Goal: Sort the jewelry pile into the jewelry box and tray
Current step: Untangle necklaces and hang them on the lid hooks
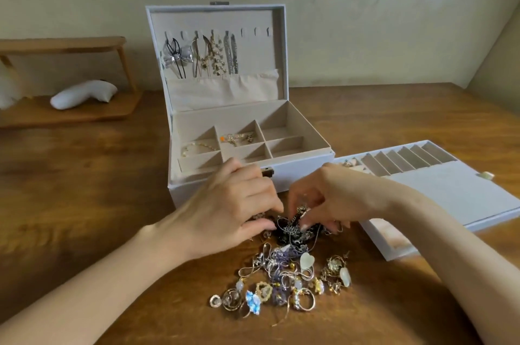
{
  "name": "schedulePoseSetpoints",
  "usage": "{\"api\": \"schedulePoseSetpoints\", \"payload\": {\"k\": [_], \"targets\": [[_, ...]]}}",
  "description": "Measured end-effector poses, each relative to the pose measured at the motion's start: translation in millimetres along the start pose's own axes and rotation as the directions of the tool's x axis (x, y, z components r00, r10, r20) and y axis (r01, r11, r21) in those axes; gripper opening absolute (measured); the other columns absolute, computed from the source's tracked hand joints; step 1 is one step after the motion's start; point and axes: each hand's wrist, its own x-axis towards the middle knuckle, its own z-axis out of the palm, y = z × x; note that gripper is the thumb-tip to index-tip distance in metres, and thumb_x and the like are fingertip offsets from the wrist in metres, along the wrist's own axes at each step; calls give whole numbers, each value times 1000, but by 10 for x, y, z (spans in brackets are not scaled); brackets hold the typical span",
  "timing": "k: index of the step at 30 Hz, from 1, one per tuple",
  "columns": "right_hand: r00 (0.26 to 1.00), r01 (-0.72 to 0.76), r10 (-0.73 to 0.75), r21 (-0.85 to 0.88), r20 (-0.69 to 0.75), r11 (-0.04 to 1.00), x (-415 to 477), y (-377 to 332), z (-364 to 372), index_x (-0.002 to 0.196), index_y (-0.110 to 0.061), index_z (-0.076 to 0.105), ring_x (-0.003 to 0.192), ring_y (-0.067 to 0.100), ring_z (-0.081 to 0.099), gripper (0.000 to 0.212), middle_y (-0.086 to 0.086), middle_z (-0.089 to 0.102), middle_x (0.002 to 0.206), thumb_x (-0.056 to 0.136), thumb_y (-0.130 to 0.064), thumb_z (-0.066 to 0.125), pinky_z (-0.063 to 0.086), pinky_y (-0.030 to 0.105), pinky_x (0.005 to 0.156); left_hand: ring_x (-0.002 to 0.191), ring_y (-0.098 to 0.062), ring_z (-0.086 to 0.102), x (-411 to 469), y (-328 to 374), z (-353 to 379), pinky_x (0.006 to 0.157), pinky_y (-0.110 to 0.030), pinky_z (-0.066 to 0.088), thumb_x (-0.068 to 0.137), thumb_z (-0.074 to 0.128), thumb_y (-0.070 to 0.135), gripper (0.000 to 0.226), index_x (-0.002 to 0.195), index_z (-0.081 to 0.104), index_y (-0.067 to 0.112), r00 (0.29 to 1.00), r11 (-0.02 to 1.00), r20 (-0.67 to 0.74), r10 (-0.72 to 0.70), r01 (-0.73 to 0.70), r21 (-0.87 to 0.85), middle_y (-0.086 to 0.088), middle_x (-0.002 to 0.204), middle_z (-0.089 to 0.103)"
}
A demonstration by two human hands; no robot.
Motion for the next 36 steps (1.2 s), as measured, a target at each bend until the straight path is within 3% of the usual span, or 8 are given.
{"api": "schedulePoseSetpoints", "payload": {"k": [8, 13, 16, 18, 22, 26, 32, 36], "targets": [[1000, 26, -26, 73, -10, 997, 8, 3, 13, 88, -14, 67, 41, 11, 51, 3, 10, 60, 54, 85, -14, 69, 44, 18, 44, 78, -11, 40, 40, 86, 96, 70, -26, 30, 83, 63, 33, 11, 82, 62, 22, 998, 1000, 61, 3, -3, 9, 9, 80, 56], [980, 162, -126, 251, -153, 954, -36, -1, -58, 84, -6, 66, 41, 13, 48, 3, 11, 59, 55, 84, -6, 69, 41, 25, 42, 76, -3, 40, 26, 105, 61, 68, -13, 32, 81, 53, 32, 14, 78, 56, 19, 984, 973, 87, -154, 167, -162, 10, 79, 53], [947, 252, -152, 363, -282, 897, -53, 1, -87, 77, -3, 64, 45, 17, 49, 8, 5, 61, 57, 81, -1, 71, 37, 24, 43, 69, -2, 49, 32, 151, 7, 60, -8, 37, 82, 57, 24, 10, 76, 54, 16, 949, 851, 48, -310, 300, -432, 10, 74, 55], [925, 307, -165, 418, -341, 855, -61, -4, -94, 77, -2, 62, 49, 15, 52, 10, 4, 62, 61, 80, -2, 72, 40, 21, 44, 66, -8, 56, 51, 166, -30, 56, -16, 43, 84, 61, 11, 10, 78, 55, 14, 911, 723, 53, -410, 360, -590, 6, 73, 60], [896, 402, -194, 545, -399, 736, -41, -4, -95, 81, -2, 53, 58, 22, 58, 10, 17, 68, 79, 81, -7, 62, 44, 25, 45, 58, -9, 58, 56, 162, -84, 57, -19, 46, 90, 56, 3, 13, 84, 51, 13, 864, 545, 127, -488, 415, -729, 1, 64, 63], [851, 456, -134, 589, -507, 667, -18, 41, -106, 81, -7, 48, 44, 18, 48, 10, 7, 60, 55, 84, -9, 57, 34, 23, 40, 45, -10, 52, 43, 141, -103, 52, -13, 43, 90, 56, 7, 7, 85, 52, 12, 811, 599, -22, -584, 414, -685, 2, 48, 56], [729, 519, 6, 558, -685, 647, -52, 27, -160, 80, -11, 51, 32, 11, 38, 18, -1, 48, 41, 80, -18, 67, 27, 15, 36, 38, -12, 52, 17, 79, -133, 45, -27, 46, 91, 59, 19, 9, 88, 53, 12, 717, 735, -312, -624, 402, -546, 4, 46, 57], [647, 556, 46, 513, -761, 654, -64, 8, -171, 80, -11, 51, 31, 11, 36, 14, -3, 48, 40, 79, -19, 63, 27, 13, 37, 39, -6, 47, -2, 4, -177, 45, -20, 41, 89, 52, 30, 19, 88, 55, 11, 745, 856, -424, -515, 418, -306, 10, 48, 51]]}}
